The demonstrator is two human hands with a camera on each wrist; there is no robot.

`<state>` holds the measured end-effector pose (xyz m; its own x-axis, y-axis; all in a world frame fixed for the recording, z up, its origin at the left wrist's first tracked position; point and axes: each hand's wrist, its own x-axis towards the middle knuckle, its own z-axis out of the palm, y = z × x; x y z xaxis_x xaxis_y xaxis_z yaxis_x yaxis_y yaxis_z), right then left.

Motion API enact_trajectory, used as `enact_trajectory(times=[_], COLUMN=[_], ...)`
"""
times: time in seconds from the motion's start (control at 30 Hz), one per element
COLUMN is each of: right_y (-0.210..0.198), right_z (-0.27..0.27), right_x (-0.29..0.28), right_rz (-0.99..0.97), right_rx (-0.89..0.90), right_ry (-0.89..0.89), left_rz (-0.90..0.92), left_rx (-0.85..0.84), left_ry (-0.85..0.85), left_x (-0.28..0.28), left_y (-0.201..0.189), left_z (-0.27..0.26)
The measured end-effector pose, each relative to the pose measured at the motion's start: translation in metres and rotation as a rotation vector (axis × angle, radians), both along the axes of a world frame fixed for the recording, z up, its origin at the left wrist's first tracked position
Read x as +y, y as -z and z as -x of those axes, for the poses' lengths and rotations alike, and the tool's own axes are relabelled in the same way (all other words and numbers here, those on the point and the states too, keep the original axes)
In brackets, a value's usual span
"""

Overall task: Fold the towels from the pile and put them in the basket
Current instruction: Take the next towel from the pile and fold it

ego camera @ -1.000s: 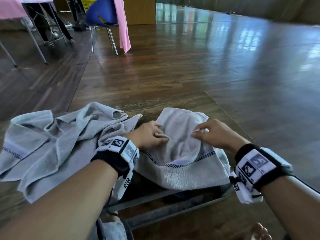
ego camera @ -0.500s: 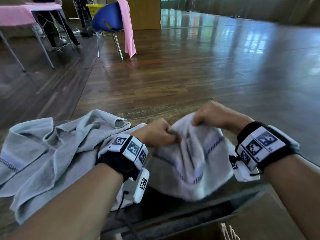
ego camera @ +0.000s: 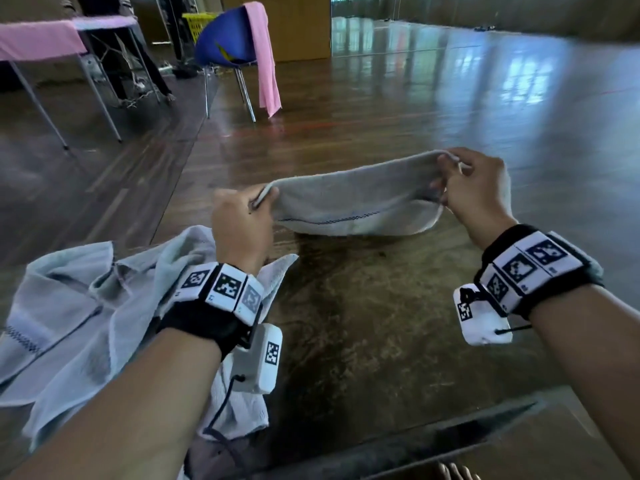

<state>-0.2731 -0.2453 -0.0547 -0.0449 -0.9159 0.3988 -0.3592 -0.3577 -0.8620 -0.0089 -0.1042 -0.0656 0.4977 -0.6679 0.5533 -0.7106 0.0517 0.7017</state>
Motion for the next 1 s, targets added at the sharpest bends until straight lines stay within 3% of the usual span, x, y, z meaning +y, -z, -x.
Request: enact_trajectory(times=[0.1, 0.2, 0.23, 0.33, 0.43, 0.5, 0.57, 0.63, 0.67, 0.87, 1.0], right_y=[0.005, 0.008, 0.007, 0.010, 0.023, 0.034, 0.049, 0.059, 0.062, 0.042, 0.028], right_z=[0.001, 0.002, 0.003, 0.007, 0.014, 0.023, 0.034, 0.046, 0.053, 0.092, 0.113], right_x=[0.001, -0.001, -0.001, -0.002, -0.006, -0.007, -0.005, 0.004, 0.009, 0.044, 0.081], right_rz=[-0.195, -0.223, -0.214, -0.193, -0.258, -0.343, -0.340, -0.277, -0.246, -0.043, 0.075], right_rx=[-0.227, -0.310, -0.361, -0.403, -0.226, -0.032, 0.323, 0.660, 0.722, 0.385, 0.375], right_ry=[-0.138, -0.227, -0.255, -0.266, -0.159, -0.121, -0.202, -0.260, -0.264, -0.244, -0.242], left_rz=[-0.070, -0.024, 0.000, 0.001, -0.147, -0.342, -0.545, -0.652, -0.660, -0.548, -0.456], left_rx=[0.214, 0.593, 0.631, 0.479, 0.262, 0.154, 0.040, -0.019, -0.031, -0.095, -0.137], left_ry=[-0.004, 0.065, 0.082, 0.067, 0.083, 0.155, 0.256, 0.306, 0.318, 0.332, 0.369], left_x=[-0.002, -0.003, -0.004, -0.005, -0.002, 0.001, 0.008, 0.015, 0.017, 0.041, 0.060], left_y=[0.007, 0.004, 0.002, 0.003, 0.016, 0.029, 0.040, 0.044, 0.043, 0.033, 0.023], left_z=[0.000, 0.007, 0.008, 0.004, -0.001, -0.005, -0.007, -0.006, -0.006, 0.001, 0.010])
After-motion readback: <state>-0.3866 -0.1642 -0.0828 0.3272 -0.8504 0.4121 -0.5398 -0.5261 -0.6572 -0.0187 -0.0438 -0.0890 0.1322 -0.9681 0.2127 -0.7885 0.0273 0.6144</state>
